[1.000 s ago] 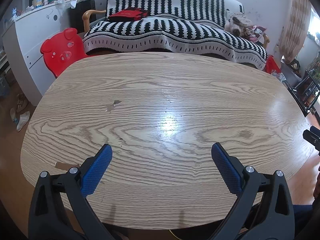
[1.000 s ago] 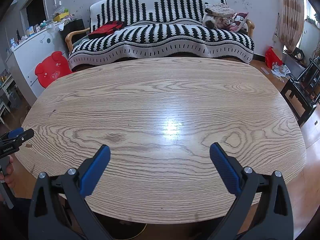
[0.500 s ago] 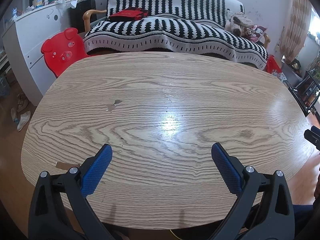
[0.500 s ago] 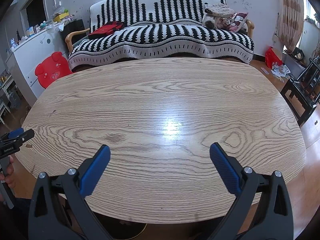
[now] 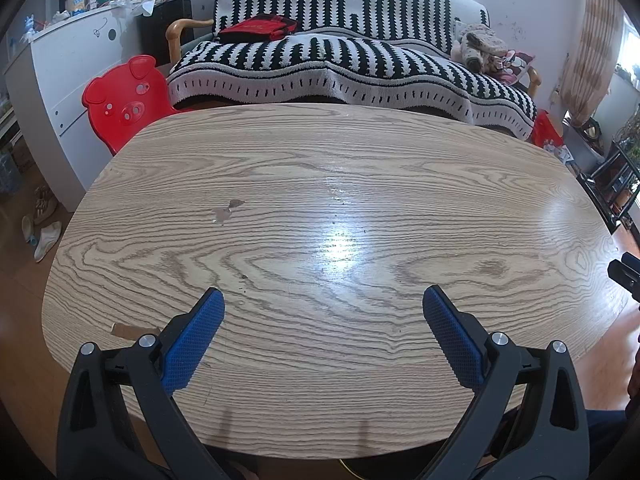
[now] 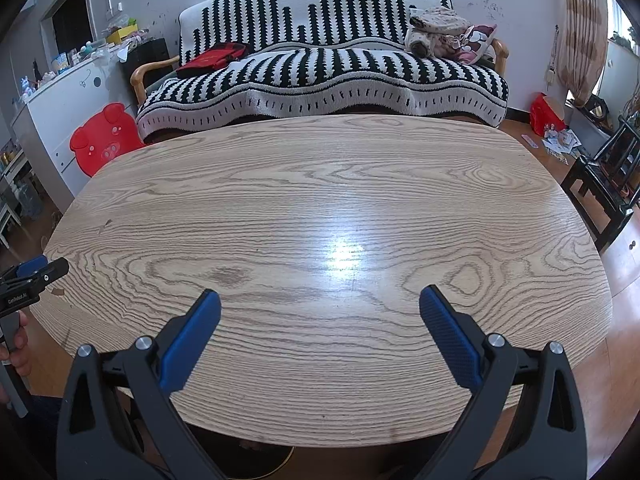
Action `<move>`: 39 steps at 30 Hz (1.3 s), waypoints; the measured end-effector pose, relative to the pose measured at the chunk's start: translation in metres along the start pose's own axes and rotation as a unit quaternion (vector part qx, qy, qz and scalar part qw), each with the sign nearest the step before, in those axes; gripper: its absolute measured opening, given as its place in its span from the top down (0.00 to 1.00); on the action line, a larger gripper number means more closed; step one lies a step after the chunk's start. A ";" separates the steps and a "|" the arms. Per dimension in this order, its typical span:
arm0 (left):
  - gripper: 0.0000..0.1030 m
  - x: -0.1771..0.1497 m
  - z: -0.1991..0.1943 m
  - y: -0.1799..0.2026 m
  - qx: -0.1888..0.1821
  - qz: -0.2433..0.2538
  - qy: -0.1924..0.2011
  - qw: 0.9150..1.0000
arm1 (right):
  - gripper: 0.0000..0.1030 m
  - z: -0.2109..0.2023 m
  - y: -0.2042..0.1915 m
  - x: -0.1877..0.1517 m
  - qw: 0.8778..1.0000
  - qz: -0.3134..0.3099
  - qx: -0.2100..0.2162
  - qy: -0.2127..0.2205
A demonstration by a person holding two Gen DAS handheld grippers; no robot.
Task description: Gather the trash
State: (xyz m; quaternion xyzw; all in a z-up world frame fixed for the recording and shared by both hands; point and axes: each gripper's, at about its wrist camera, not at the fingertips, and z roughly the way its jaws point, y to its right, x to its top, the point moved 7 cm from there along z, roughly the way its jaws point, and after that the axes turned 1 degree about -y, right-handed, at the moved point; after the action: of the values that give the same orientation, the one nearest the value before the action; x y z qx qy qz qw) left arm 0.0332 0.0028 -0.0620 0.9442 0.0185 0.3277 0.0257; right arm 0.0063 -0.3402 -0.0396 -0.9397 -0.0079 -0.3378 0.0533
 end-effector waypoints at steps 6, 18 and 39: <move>0.06 0.001 0.000 0.000 -0.002 -0.001 0.002 1.000 | 0.07 0.000 0.000 0.000 1.000 0.000 0.000 0.000; 0.06 0.003 -0.001 -0.003 -0.003 -0.006 -0.001 1.000 | 0.07 0.001 0.000 0.000 1.000 -0.002 0.001 -0.001; 0.06 0.003 -0.002 0.001 0.000 0.010 0.005 1.000 | 0.07 0.002 0.003 0.000 1.000 -0.001 0.001 0.000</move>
State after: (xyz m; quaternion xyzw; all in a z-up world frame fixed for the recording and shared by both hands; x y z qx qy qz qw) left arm 0.0344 0.0017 -0.0584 0.9427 0.0096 0.3326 0.0226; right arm 0.0077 -0.3434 -0.0417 -0.9396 -0.0089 -0.3381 0.0537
